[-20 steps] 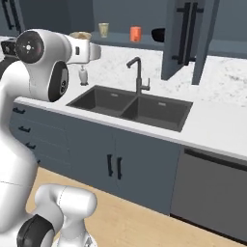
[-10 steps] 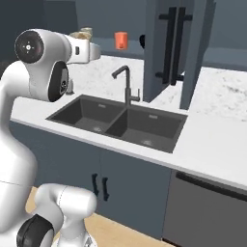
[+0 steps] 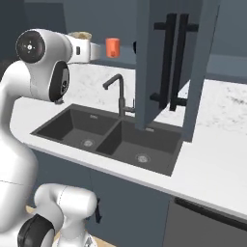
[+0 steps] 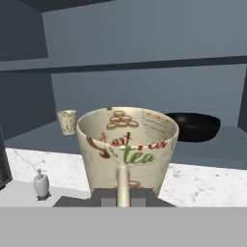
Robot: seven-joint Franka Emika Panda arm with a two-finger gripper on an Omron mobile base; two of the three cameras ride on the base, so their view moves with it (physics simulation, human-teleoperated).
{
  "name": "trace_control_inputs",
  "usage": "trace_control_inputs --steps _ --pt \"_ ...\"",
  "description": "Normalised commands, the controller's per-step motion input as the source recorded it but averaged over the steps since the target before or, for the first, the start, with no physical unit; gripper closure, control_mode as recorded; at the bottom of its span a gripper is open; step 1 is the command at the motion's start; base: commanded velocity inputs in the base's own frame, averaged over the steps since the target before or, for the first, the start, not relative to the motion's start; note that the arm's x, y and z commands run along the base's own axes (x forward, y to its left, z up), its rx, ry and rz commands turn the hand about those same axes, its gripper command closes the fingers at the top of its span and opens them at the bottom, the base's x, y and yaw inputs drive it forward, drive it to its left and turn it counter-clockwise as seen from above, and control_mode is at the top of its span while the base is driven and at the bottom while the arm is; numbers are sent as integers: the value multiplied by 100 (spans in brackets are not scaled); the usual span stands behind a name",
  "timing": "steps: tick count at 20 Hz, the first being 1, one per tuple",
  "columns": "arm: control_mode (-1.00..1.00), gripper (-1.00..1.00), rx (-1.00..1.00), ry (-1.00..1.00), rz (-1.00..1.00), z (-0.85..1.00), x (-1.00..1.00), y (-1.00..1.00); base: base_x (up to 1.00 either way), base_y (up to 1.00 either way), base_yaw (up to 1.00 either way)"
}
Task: Gather all objects into one cabinet and sort the glasses and bowls to opposite sides.
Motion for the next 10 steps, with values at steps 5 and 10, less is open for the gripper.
trace_control_inputs --steps 5,10 --pt "100 100 0 0 0 0 0 0 53 42 -6" --pt "100 100 0 0 0 0 0 0 57 35 -6"
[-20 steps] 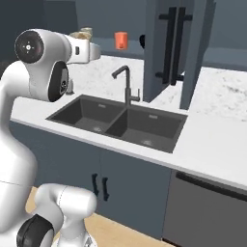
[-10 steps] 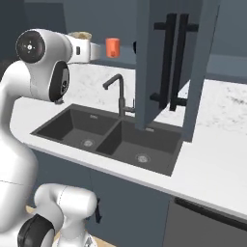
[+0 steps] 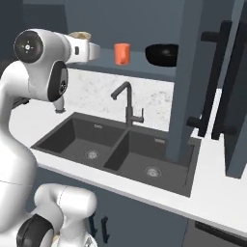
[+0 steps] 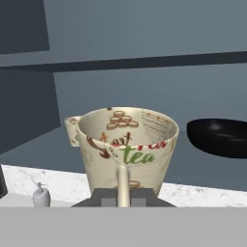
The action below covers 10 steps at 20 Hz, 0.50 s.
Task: Gather all objects into one cabinet and sort the glasses and bowls to opposite sides.
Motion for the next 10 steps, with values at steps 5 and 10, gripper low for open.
trace_control_inputs --steps 5,10 --pt "100 100 0 0 0 0 0 0 76 6 -7" --pt "100 100 0 0 0 0 0 0 81 0 -9"
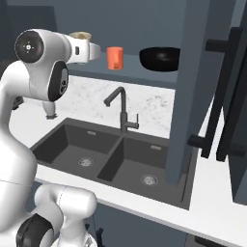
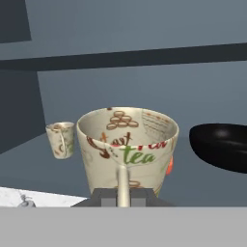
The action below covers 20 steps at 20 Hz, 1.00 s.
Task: Gather all objects into one cabinet and sort the glasses and bowls to opposite sides.
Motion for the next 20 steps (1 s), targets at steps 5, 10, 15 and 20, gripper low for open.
trace_control_inputs --steps 5,10,15,20 --pt "100 100 0 0 0 0 0 0 62 4 -10" --pt "100 100 0 0 0 0 0 0 7 0 -2" --pt "100 100 0 0 0 0 0 0 0 0 0" --pt "-100 100 0 0 0 0 0 5 0 4 0"
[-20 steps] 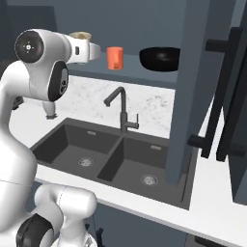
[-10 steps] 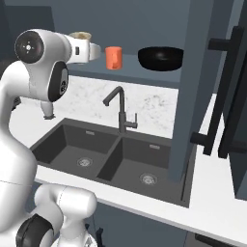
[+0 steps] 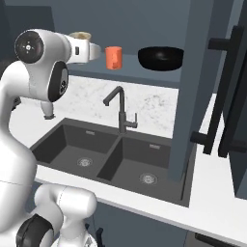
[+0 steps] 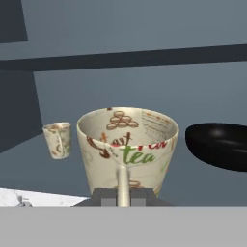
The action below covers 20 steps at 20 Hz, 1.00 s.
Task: Gather all objects into one cabinet and sort the glasses and bowls to opposite sides.
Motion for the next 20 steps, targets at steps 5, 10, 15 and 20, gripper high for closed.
trace_control_inputs --steps 5,10,15,20 --pt "-100 100 0 -6 0 0 7 46 0 0 0" --pt "-100 100 0 -7 -4 0 39 62 0 0 0" --pt "-100 100 0 0 -7 0 49 13 0 0 0" --pt "-100 100 0 6 -8 -1 46 0 0 0 0"
